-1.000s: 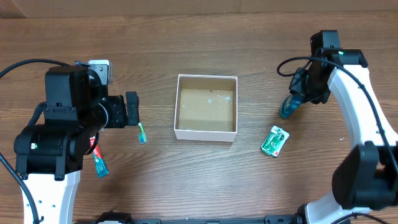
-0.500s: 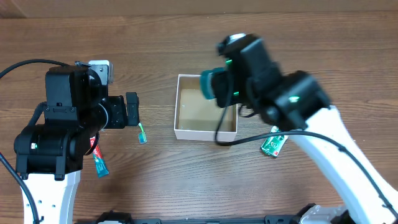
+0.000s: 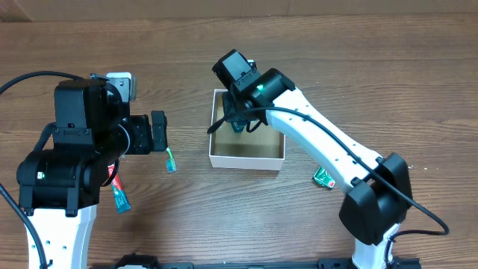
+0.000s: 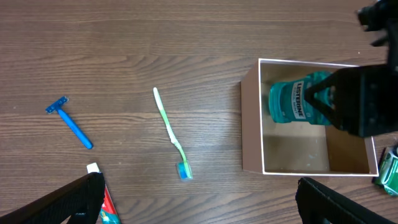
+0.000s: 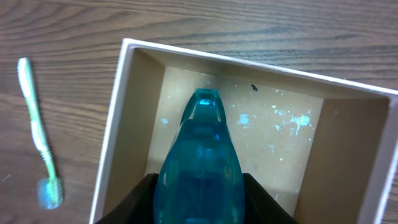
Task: Pack container
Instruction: 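Carry the mouthwash bottle into the box and release it upright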
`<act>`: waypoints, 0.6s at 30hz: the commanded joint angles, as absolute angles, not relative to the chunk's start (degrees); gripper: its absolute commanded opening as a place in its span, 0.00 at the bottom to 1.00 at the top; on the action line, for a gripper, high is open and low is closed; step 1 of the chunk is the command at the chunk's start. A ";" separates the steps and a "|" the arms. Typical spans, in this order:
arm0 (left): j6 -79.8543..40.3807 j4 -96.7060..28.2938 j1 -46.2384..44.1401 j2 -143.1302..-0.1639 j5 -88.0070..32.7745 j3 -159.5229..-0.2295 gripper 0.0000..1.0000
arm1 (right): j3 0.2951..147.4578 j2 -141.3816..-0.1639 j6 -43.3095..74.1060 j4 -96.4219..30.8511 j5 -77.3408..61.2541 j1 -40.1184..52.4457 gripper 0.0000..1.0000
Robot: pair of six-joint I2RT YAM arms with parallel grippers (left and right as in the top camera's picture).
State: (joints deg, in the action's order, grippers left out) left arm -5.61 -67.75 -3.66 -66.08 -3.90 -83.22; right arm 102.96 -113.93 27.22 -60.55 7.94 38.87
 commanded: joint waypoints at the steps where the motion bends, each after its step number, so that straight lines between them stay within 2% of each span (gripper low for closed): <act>1: -4.71 -67.70 -3.40 -66.28 -4.05 -84.62 1.00 | 104.16 -115.18 28.77 -59.40 9.37 37.12 0.04; 4: -4.71 -67.70 -3.40 -66.28 -4.08 -84.62 1.00 | 103.98 -116.14 28.75 -59.27 9.39 36.36 0.05; 5: -4.71 -67.70 -3.40 -66.28 -4.08 -84.62 1.00 | 103.85 -116.14 28.73 -58.94 9.39 36.12 0.09; 6: -4.71 -67.70 -3.40 -66.28 -4.08 -84.60 1.00 | 103.85 -116.14 28.73 -58.78 9.39 36.12 0.19; 7: -4.71 -67.70 -3.40 -66.28 -4.08 -84.60 1.00 | 103.85 -116.14 28.71 -58.57 9.39 36.14 0.35; 8: -4.71 -67.70 -3.40 -66.28 -4.08 -84.60 1.00 | 103.85 -116.14 28.71 -58.54 9.37 36.14 0.63; 9: -4.71 -67.70 -3.40 -66.28 -4.08 -84.60 1.00 | 103.85 -116.14 28.71 -58.59 9.37 36.14 0.78; 12: -4.71 -67.68 -3.40 -66.28 -4.08 -84.60 1.00 | 103.85 -116.14 28.71 -58.87 9.34 36.25 0.97; 13: -4.71 -67.68 -3.40 -66.28 -4.08 -84.60 1.00 | 103.85 -116.14 28.71 -58.96 9.34 36.32 1.00; 18: -4.71 -67.68 -3.40 -66.28 -4.08 -84.60 1.00 | 103.88 -116.05 28.51 -59.27 9.43 36.36 1.00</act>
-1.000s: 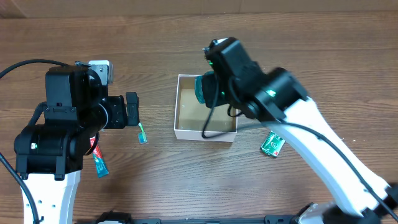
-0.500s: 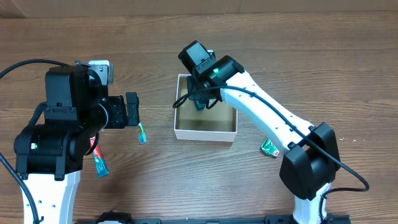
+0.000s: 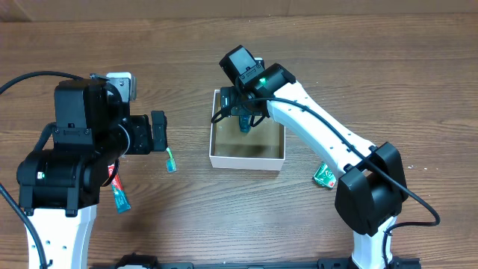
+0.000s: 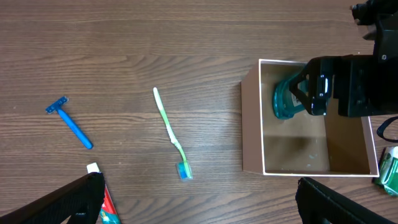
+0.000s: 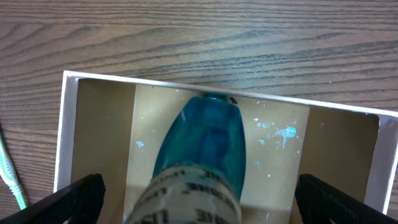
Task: Pack container
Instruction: 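Carry the mouthwash bottle into the box and release it upright, then move the right gripper to the green Dettol soap bar and grasp it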
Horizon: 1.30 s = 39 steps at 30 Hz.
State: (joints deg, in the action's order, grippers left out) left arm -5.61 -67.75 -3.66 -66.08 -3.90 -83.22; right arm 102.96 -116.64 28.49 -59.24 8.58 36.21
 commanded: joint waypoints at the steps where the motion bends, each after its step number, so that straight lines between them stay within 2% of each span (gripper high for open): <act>1: -4.71 -67.68 -3.40 -66.28 -4.08 -84.60 1.00 | 103.98 -115.81 28.47 -59.55 9.43 36.36 1.00; 5: -4.69 -67.66 -3.40 -66.28 -4.05 -84.60 1.00 | 104.03 -111.04 28.32 -60.95 13.80 36.36 1.00; 10: -4.69 -67.48 -3.40 -66.32 -4.05 -84.60 1.00 | 104.01 -96.12 28.36 -61.17 19.00 33.85 1.00; 14: -4.69 -67.51 -3.40 -66.32 -4.03 -84.60 1.00 | 104.01 -87.88 30.81 -65.95 18.83 25.39 1.00; 20: -4.69 -67.48 -3.40 -66.32 -4.03 -84.60 1.00 | 99.20 -87.83 36.49 -77.76 16.84 8.75 1.00; 25: -4.69 -67.48 -3.40 -66.32 -4.03 -84.60 1.00 | 83.35 -87.88 34.68 -72.75 5.74 0.99 1.00; 32: -4.69 -67.48 -3.40 -66.32 -4.05 -84.60 1.00 | 60.97 -87.90 31.42 -60.82 -0.30 2.61 1.00; 39: -4.71 -67.48 -3.40 -66.32 -4.08 -84.60 1.00 | 50.48 -87.94 31.46 -51.62 -0.32 2.90 1.00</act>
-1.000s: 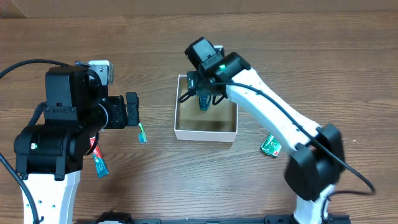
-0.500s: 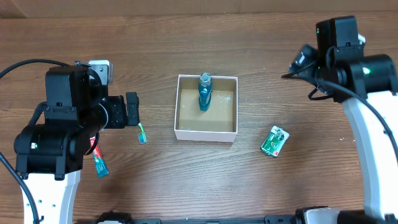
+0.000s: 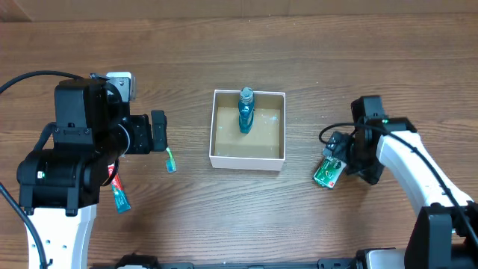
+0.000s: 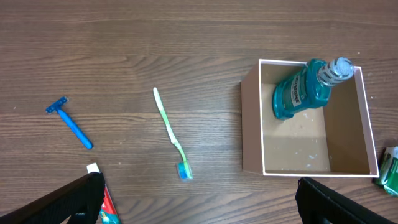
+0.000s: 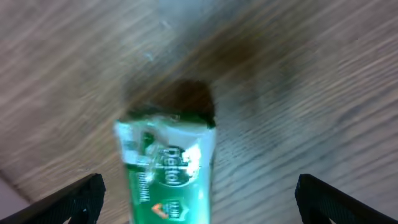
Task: Pack container
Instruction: 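Move the right gripper to the green Dettol soap bar and grasp it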
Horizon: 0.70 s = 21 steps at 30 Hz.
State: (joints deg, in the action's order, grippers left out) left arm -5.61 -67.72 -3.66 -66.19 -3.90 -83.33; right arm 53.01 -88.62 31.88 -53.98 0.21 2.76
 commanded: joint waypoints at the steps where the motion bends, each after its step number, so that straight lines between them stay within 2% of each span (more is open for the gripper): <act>1: -4.71 -67.48 -3.40 -66.32 -4.08 -84.60 1.00 | 49.91 -88.01 31.44 -50.78 -0.21 2.90 1.00; 8: -4.69 -67.48 -3.40 -66.32 -4.05 -84.60 1.00 | 49.45 -89.67 25.39 -48.01 -0.30 4.19 1.00; 21: -4.69 -67.70 -3.40 -66.32 -4.05 -84.60 1.00 | 48.75 -89.89 28.75 -46.50 -0.10 6.22 1.00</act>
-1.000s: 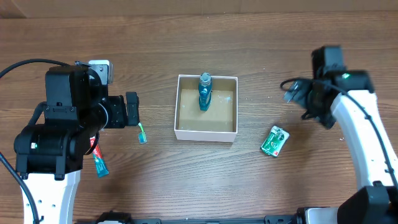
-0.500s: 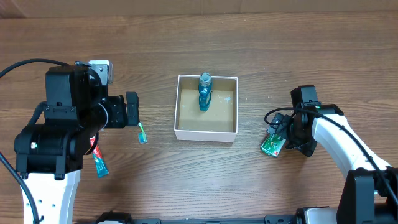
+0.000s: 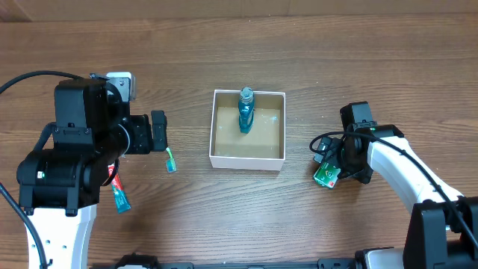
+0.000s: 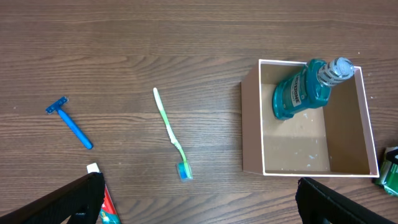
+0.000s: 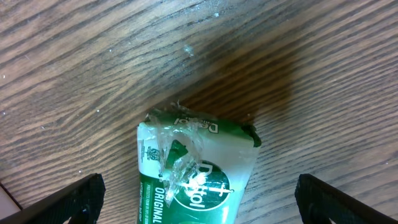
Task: Pack container
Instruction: 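Move the right gripper to the green Dettol soap bar and grasp it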
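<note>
An open white box [image 3: 248, 158] sits mid-table with a teal mouthwash bottle [image 3: 246, 111] [image 4: 301, 91] lying in its far end. A green-and-white Dettol soap packet [image 3: 326, 175] [image 5: 194, 175] lies on the wood to the box's right. My right gripper [image 5: 198, 214] is open straight over it, fingers [image 5: 68, 202] wide to either side, not touching. My left gripper [image 4: 198, 205] hangs open high above the left side. A green toothbrush [image 4: 170, 133], blue razor [image 4: 69, 122] and red-and-teal toothpaste tube [image 3: 117, 190] lie on the wood left of the box.
A white block [image 3: 122, 80] lies at the back left behind my left arm. Black cable loops from the right wrist near the packet [image 3: 323, 143]. The box's right wall [image 4: 369, 134] stands between the packet and the bottle.
My right gripper has come closer over the soap packet, which now fills more of the right wrist view and is sharp. The left arm and everything else are unchanged.
My right gripper was shut on the mouthwash bottle low inside the box. Then it stood open with the bottle resting at the box's far end. Later it was over the soap packet right of the box, and now sits nearer to it.
</note>
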`<act>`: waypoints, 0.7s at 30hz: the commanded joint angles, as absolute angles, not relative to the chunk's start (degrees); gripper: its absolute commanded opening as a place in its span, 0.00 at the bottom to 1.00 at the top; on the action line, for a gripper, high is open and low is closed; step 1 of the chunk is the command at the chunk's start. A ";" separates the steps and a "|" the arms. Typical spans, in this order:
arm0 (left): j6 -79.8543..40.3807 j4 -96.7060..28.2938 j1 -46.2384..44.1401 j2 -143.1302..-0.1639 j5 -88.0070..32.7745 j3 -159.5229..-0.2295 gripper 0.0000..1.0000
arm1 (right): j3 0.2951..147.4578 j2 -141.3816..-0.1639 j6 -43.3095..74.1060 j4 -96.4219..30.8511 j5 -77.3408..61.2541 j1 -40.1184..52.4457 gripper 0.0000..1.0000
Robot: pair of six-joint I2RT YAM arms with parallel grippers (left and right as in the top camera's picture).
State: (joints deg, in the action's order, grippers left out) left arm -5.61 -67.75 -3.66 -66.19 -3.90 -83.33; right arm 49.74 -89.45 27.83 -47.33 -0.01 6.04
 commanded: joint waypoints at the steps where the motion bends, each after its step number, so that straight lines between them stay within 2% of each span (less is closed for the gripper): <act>1: -4.71 -67.70 -3.40 -66.32 -4.05 -84.60 1.00 | 48.29 -90.13 28.75 -46.06 -0.12 6.22 1.00; 6: -4.71 -67.70 -3.40 -66.32 -4.08 -84.60 1.00 | 46.72 -93.36 28.75 -44.97 -0.14 6.22 1.00; 12: -4.69 -67.68 -3.40 -66.32 -4.08 -84.60 1.00 | 46.72 -96.18 28.75 -45.10 -0.19 6.22 0.94; 19: -4.71 -67.68 -3.40 -66.32 -4.08 -84.60 1.00 | 46.72 -96.20 28.71 -45.52 -0.19 6.22 0.70; 21: -4.71 -67.70 -3.40 -66.32 -4.08 -84.60 1.00 | 46.72 -96.20 28.71 -45.50 -0.16 6.22 0.67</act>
State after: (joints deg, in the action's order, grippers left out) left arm -5.61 -67.75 -3.66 -66.19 -3.90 -83.33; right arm 47.77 -93.82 28.62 -46.46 2.28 6.04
